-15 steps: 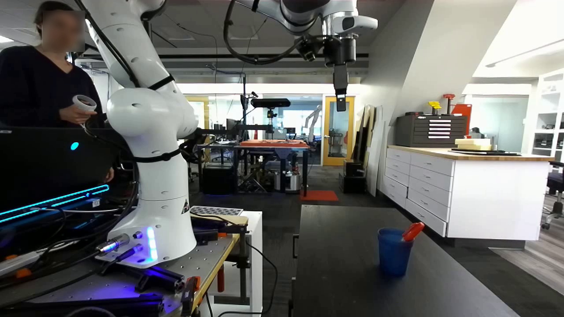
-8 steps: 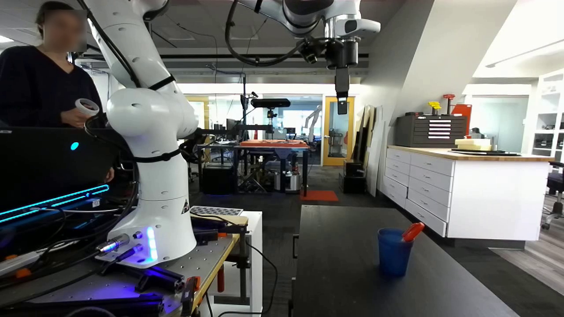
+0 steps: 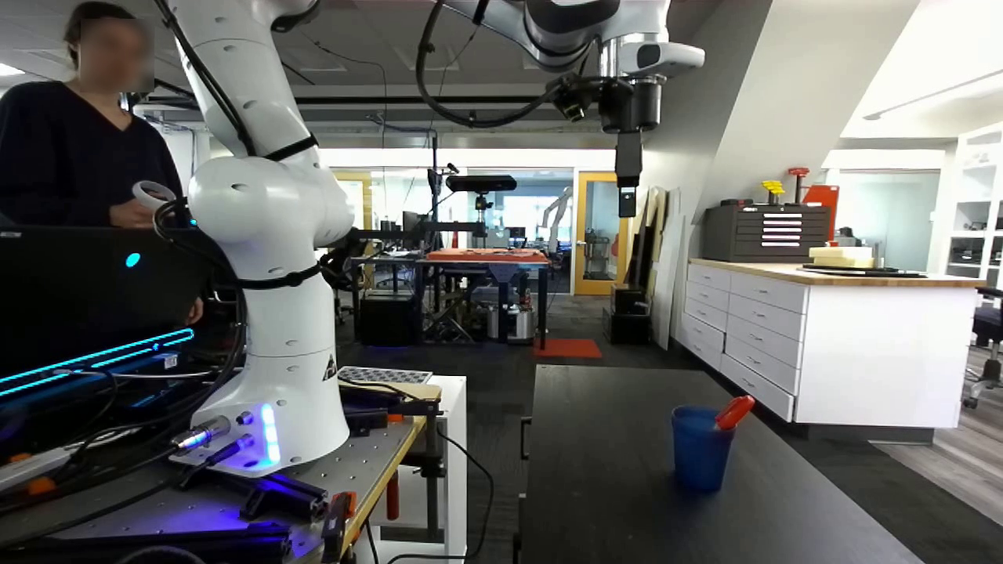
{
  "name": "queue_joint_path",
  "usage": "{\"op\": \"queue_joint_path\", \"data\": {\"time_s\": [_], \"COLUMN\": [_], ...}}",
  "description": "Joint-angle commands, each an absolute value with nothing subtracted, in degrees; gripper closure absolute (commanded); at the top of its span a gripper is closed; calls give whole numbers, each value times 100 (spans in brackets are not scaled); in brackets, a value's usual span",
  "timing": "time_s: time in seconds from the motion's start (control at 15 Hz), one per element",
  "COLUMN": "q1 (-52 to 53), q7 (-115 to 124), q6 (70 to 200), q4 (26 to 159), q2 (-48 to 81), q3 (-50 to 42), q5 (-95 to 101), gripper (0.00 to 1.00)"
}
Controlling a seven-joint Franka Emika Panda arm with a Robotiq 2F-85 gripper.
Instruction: Put the marker on the table
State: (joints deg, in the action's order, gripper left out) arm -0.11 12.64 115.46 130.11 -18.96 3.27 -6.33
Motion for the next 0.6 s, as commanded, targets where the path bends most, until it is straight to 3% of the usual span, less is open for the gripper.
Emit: {"op": "queue_joint_path", "data": {"time_s": [0.0,0.53], "q1": [-88,-121], "q7": [1346,1291], "q6": [11806,12541], "q4": [12827,12900], "q2": [-1620,-1291], "q3": [282,169], "q5": [-498,-434], "gripper": [0,0]}}
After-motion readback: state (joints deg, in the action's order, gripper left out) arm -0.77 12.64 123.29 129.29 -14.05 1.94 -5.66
